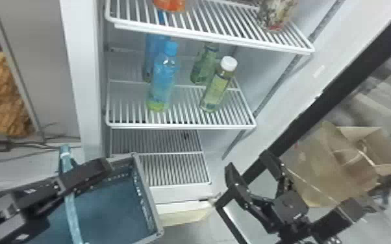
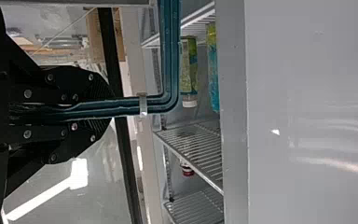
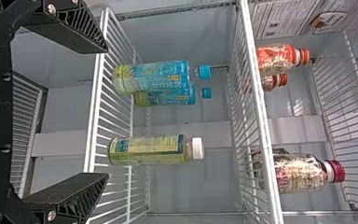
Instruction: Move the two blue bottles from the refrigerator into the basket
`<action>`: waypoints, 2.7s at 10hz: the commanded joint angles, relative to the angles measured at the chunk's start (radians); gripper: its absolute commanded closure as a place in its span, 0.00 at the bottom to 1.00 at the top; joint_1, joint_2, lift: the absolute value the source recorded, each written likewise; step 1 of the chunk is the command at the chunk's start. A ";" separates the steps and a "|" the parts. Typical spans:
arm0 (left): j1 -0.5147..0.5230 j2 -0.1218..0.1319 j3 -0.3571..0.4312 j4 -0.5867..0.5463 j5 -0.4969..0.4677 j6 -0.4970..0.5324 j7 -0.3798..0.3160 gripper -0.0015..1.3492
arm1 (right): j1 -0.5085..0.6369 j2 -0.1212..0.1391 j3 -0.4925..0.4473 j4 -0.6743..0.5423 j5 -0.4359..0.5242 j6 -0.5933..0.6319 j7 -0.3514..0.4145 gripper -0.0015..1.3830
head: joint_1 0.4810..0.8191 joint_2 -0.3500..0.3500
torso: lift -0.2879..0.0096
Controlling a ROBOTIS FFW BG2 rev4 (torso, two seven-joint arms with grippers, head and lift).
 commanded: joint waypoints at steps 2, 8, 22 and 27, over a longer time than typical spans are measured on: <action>-0.002 -0.001 -0.002 0.002 0.002 0.000 0.000 0.89 | -0.037 -0.004 0.002 -0.014 0.042 0.049 0.013 0.08 | 0.63 0.00 | 0.23; -0.002 -0.004 -0.002 0.002 0.004 0.000 0.000 0.89 | -0.246 -0.042 0.089 0.089 0.026 0.147 0.044 0.07 | 0.63 0.06 | 0.23; -0.007 -0.001 -0.008 0.002 0.006 0.000 -0.002 0.89 | -0.668 -0.079 0.303 0.384 0.050 0.225 -0.020 0.07 | 0.63 0.27 | 0.23; -0.019 -0.001 -0.016 0.009 0.006 0.000 -0.002 0.89 | -0.796 -0.084 0.365 0.494 0.050 0.257 -0.048 0.08 | 0.63 0.32 | 0.23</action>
